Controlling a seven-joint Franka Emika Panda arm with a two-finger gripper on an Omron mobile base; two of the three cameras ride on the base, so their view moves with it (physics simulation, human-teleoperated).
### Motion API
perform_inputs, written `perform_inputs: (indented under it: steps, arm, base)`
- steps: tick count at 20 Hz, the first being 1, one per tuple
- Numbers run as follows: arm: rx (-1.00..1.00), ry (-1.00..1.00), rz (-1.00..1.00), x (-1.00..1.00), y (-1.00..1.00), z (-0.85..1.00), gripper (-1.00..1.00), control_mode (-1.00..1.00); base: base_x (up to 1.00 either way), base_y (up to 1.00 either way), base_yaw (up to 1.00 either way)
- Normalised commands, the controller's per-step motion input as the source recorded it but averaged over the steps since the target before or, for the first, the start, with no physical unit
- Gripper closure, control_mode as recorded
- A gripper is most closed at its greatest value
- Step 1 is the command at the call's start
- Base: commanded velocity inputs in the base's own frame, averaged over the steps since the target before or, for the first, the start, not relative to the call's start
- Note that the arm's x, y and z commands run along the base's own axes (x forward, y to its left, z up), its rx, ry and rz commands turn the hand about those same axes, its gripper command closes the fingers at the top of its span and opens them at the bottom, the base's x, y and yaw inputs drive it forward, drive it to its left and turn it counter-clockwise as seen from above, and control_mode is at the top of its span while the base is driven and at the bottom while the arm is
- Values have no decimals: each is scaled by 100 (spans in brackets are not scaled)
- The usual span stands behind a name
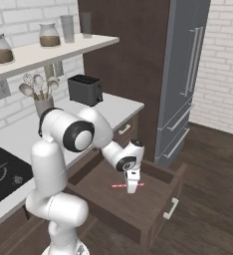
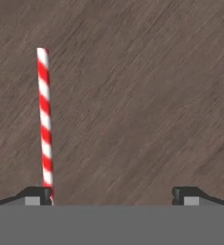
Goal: Take a straw from the drawer in front and place it inside the glass cup on the dining counter.
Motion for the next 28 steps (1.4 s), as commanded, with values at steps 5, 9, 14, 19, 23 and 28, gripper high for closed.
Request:
perform_inputs:
  steps: [5,9,14,19,23,28]
  arm:
    - [0,6,0,10,0,-8,-100,-100]
    - [0,6,0,5,0,-13,-100,-100]
    - [0,3,0,0,0,-13,-100,-100]
    - [0,1,0,0,0,-10,-100,-100]
    - [0,0,0,0,0,-9,-100,-100]
    - [0,0,0,0,0,-11,-100,-100]
  base:
    - [0,0,0]
    - [0,0,0]
    - [0,0,0]
    - [0,0,0]
    - [0,0,0]
    - [0,0,0]
